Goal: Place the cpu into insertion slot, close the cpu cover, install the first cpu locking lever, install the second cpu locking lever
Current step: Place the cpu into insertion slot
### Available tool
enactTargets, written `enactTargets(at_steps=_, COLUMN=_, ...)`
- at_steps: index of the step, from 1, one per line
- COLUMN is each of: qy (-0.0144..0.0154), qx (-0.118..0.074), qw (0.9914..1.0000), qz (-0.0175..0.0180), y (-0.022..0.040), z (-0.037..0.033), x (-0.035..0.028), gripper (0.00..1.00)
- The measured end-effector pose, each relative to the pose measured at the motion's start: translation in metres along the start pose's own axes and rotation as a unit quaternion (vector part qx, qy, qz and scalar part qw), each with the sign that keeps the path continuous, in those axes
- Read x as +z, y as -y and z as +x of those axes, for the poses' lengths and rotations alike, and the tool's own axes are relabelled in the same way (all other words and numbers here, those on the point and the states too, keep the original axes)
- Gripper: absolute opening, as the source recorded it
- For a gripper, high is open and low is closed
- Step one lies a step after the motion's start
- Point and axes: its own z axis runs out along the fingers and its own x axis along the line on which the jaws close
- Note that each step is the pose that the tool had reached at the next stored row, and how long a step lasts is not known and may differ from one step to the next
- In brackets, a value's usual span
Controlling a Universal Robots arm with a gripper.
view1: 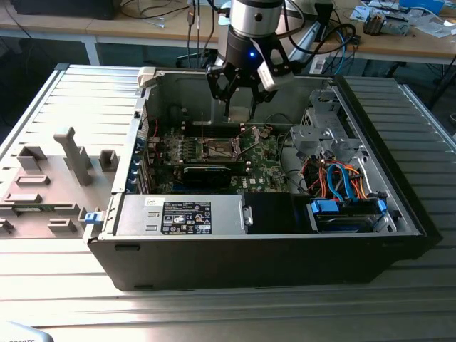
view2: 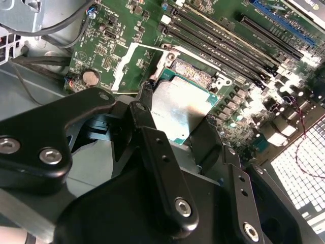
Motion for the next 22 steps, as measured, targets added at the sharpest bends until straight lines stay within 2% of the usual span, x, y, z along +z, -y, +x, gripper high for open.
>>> enactTargets(at_steps=12, qy=0.0000, qx=0.000, qw=1.00000, qz=0.0000, y=0.0002, z=0.0000, x=0.0026, gripper=0.54)
enactTargets(at_steps=22, qy=0.0012, qx=0.019, qw=0.99983, qz=-0.0003, y=0.0002, z=-0.0001, x=0.0036, gripper=0.54)
